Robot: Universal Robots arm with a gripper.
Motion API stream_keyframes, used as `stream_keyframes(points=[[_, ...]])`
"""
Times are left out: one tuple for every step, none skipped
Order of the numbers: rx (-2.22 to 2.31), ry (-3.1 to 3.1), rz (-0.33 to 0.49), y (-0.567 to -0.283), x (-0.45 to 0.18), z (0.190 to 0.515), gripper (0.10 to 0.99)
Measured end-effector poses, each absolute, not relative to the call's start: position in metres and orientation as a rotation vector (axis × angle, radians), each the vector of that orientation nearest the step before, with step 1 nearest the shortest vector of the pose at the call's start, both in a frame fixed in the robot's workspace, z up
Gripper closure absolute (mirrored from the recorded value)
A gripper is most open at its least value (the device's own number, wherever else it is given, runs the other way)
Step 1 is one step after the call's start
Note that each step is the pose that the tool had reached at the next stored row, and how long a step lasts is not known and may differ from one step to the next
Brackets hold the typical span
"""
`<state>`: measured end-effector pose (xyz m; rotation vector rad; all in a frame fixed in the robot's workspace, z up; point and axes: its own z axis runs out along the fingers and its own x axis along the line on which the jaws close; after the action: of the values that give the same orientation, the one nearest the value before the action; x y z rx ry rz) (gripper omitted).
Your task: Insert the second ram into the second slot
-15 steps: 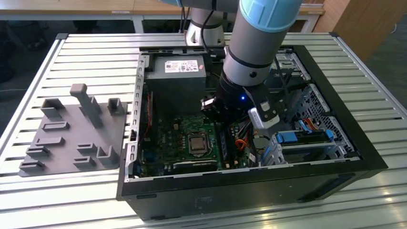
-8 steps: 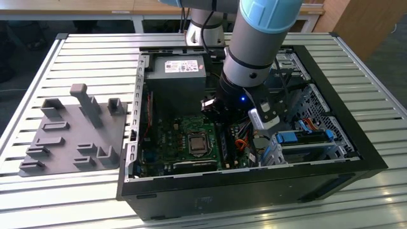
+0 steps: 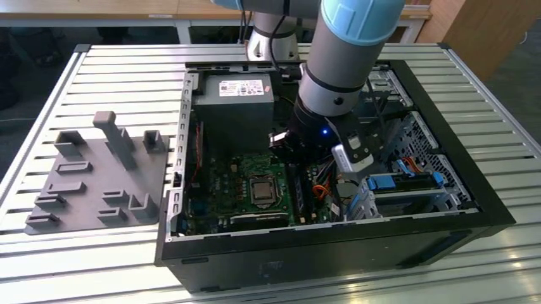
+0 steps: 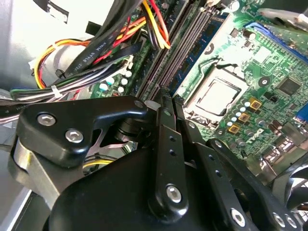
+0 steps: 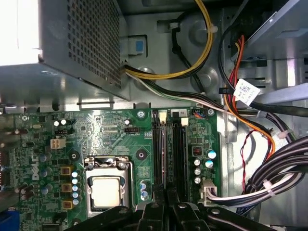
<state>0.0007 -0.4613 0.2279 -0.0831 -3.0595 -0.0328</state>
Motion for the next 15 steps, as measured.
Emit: stream_keyframes(points=[[-0.08,-3.06,-0.033,-0.4614,0.0007,0.2269,0.949],[-0.074,-3.06,-0.032,-0.4614,0.0007,0.2264,0.949],[-0.066,-3.06,-0.032,-0.4614,0.0007,0.2258,0.949],[-0.059,-3.06,-0.032,-0.4614,0.0007,0.2252,0.949],[-0.052,-3.06,-0.032,-0.4614,0.0007,0.2244,0.949],[-0.042,-3.06,-0.031,-0.4614,0.0008,0.2236,0.949],[-0.032,-3.06,-0.031,-0.4613,0.0008,0.2229,0.949],[-0.024,-3.06,-0.03,-0.4614,0.0008,0.2224,0.949],[-0.022,-3.06,-0.03,-0.4614,0.0007,0.2222,0.949],[-0.022,-3.06,-0.03,-0.4614,0.0007,0.2222,0.949],[-0.022,-3.06,-0.03,-0.4614,0.0008,0.2221,0.949],[-0.022,-3.06,-0.03,-0.4614,0.0008,0.222,0.949],[-0.022,-3.06,-0.03,-0.4614,0.0008,0.2218,0.949],[-0.022,-3.06,-0.03,-0.4614,0.0008,0.2218,0.949],[-0.022,-3.06,-0.03,-0.4613,0.0008,0.2217,0.949]])
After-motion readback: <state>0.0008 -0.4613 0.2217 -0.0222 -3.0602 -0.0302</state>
